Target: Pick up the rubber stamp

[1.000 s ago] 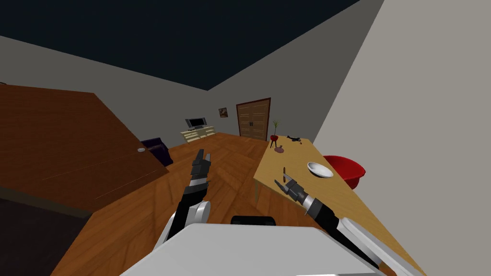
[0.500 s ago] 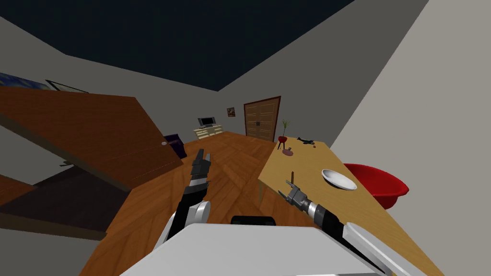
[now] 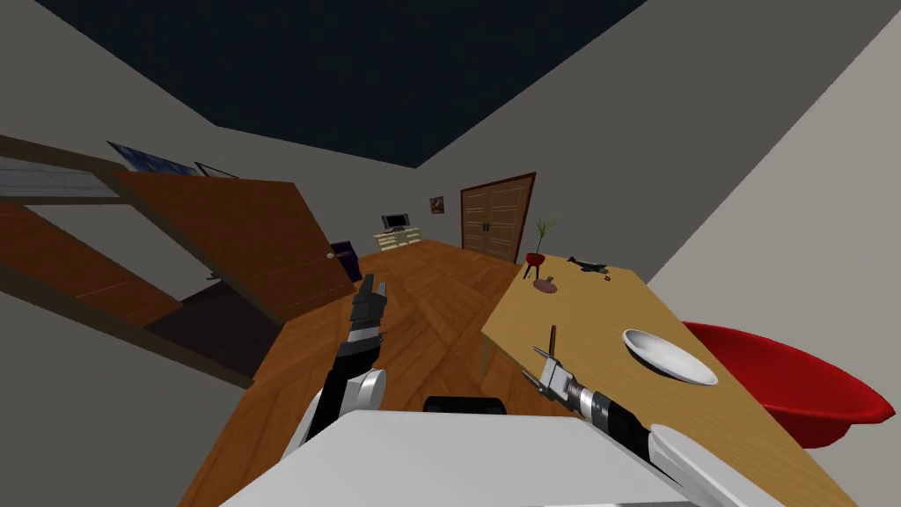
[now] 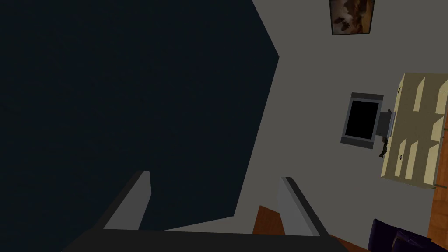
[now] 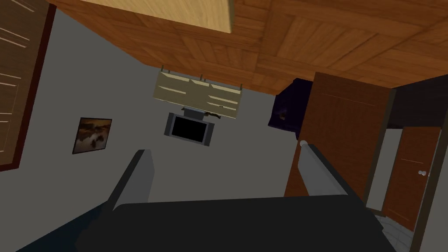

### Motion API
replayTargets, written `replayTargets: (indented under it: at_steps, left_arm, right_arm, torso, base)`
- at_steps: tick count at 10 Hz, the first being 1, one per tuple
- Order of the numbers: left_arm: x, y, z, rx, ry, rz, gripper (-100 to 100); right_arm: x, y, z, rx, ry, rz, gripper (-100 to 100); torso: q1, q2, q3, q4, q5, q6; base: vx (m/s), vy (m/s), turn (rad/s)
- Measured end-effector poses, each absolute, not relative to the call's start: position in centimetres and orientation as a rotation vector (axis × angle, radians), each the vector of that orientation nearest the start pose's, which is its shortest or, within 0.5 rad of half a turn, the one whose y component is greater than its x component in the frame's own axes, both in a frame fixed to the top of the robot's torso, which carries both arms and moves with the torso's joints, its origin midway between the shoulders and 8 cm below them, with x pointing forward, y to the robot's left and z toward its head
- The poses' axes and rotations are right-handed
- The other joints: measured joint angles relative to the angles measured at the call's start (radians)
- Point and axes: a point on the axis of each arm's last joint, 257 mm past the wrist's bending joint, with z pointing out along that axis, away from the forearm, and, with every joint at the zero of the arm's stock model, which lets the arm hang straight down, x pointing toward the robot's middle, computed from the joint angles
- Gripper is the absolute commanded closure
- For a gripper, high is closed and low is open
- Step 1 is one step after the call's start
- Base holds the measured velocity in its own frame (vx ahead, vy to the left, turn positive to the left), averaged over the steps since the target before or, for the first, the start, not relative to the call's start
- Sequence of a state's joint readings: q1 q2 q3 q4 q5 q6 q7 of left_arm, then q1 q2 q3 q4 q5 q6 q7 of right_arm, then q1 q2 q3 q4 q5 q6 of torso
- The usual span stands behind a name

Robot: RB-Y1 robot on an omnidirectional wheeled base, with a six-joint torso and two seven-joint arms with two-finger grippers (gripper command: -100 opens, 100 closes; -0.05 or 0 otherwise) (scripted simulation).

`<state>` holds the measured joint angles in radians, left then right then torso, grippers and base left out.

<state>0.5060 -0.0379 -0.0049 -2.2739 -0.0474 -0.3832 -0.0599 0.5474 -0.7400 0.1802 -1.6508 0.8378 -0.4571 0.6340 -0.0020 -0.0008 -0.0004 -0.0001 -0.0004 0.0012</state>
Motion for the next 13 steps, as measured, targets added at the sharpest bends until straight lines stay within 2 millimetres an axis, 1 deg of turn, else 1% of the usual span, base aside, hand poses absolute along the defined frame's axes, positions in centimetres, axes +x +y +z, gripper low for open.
replayTargets:
  at_steps: [1, 2, 3, 4, 5, 6, 7, 8, 9, 10, 11, 12, 13]
  left_arm:
    - [36.3, 28.2, -0.4, -0.736, 0.711, -1.188, 0]
    - [36.3, 28.2, -0.4, -0.736, 0.712, -1.188, 0]
    - [36.3, 28.2, -0.4, -0.736, 0.712, -1.188, 0]
    - [36.3, 28.2, -0.4, -0.736, 0.712, -1.188, 0]
    - [36.3, 28.2, -0.4, -0.736, 0.712, -1.188, 0]
    - [36.3, 28.2, -0.4, -0.736, 0.712, -1.188, 0]
    - [36.3, 28.2, -0.4, -0.736, 0.712, -1.188, 0]
    - [36.3, 28.2, -0.4, -0.736, 0.712, -1.188, 0]
    - [36.3, 28.2, -0.4, -0.736, 0.712, -1.188, 0]
    - [36.3, 28.2, -0.4, -0.736, 0.712, -1.188, 0]
    - [36.3, 28.2, -0.4, -0.736, 0.712, -1.188, 0]
    - [36.3, 28.2, -0.4, -0.736, 0.712, -1.188, 0]
    - [36.3, 28.2, -0.4, -0.736, 0.712, -1.188, 0]
  right_arm:
    - [28.3, -30.4, -40.4, -0.901, 1.894, 0.114, -100]
    - [27.5, -31.0, -41.1, -0.95, 1.908, 0.095, -100]
    - [26.3, -32.3, -42.2, -1.008, 1.932, 0.064, -100]
    - [25.6, -33.1, -43.3, -1.047, 1.947, 0.045, -100]
    - [24.5, -34.4, -44.5, -1.111, 1.965, 0.019, -100]
    - [24.0, -35.3, -45.1, -1.155, 1.975, 0.002, -100]
    - [23.0, -36.7, -46.1, -1.215, 1.995, -0.022, -100]
    - [22.4, -37.3, -46.7, -1.255, 2.004, -0.038, -100]
    - [21.2, -38.4, -47.6, -1.32, 2.017, -0.061, -100]
    - [20.4, -39.5, -48.0, -1.359, 2.027, -0.077, -100]
    - [19.2, -41.0, -48.7, -1.419, 2.035, -0.096, -100]
    - [18.6, -41.9, -49.2, -1.462, 2.043, -0.105, -100]
    - [17.7, -43.3, -49.7, -1.524, 2.057, -0.123, -100]
  torso:
    - [0.0, 0.0, 0.0, 0.0, 0.0, -0.001]
    - [0.0, 0.0, 0.0, 0.0, 0.0, 0.0]
    - [0.0, 0.0, 0.0, 0.0, 0.0, -0.001]
    - [0.0, 0.0, 0.0, 0.0, 0.0, 0.0]
    - [-0.001, 0.0, 0.0, 0.0, 0.0, -0.001]
    - [-0.001, 0.0, 0.0, 0.0, 0.0, 0.0]
    - [-0.001, -0.001, 0.0, 0.0, 0.0, -0.001]
    - [-0.001, -0.001, 0.0, 0.0, 0.0, 0.001]
    - [-0.001, -0.001, 0.0, 0.0, 0.0, -0.001]
    - [-0.001, 0.0, 0.0, 0.0, 0.0, 0.001]
    - [-0.001, -0.001, 0.0, 0.0, 0.0, -0.001]
    - [-0.001, 0.0, 0.0, 0.0, 0.0, 0.001]
    - [-0.001, -0.001, 0.0, 0.0, 0.0, -0.001]
  base:
    - [0.004, -0.026, 0.224]
    - [0.005, -0.023, 0.335]
    - [0.005, -0.028, 0.171]
    - [0.003, -0.029, 0.338]
    - [0.003, -0.034, 0.196]
    - [0.004, -0.032, 0.397]
    - [0.007, -0.038, 0.168]
    - [0.003, -0.033, 0.341]
    - [0.002, -0.039, 0.177]
    - [0.0, -0.042, 0.36]
    - [-0.002, -0.045, 0.188]
    - [-0.005, -0.041, 0.344]
    - [-0.006, -0.041, 0.191]
